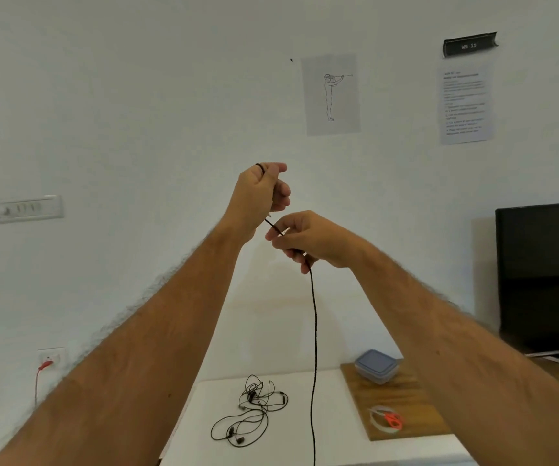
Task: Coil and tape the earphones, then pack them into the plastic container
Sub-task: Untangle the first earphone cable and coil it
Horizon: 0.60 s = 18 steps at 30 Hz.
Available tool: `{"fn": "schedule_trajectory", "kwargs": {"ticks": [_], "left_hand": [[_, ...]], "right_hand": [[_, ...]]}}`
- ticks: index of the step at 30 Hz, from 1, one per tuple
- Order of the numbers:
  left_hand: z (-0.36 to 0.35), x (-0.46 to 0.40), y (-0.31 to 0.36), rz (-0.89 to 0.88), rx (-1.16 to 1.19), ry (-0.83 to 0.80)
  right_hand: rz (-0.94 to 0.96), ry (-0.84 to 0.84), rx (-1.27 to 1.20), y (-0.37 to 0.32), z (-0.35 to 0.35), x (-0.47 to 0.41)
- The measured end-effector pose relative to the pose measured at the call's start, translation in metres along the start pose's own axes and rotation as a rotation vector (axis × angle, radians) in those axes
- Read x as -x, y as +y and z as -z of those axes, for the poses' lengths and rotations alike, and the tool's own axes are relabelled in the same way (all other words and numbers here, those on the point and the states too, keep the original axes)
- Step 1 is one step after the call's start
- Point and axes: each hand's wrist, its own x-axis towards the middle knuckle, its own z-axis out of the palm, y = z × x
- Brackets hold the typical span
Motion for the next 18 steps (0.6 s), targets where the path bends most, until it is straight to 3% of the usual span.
{"fn": "schedule_trajectory", "kwargs": {"ticks": [6, 13, 18], "left_hand": [[0.0, 0.002, -0.014, -0.043, -0.183, 0.032], [0.0, 0.01, -0.029, -0.025, -0.348, -0.038], [-0.002, 0.018, -0.032, 0.109, -0.313, -0.155]], "right_hand": [[-0.019, 0.028, 0.143, -0.009, 0.004, 0.006], [0.022, 0.117, 0.251, -0.016, 0.012, 0.008], [0.181, 0.279, 0.607, -0.018, 0.024, 0.009]]}}
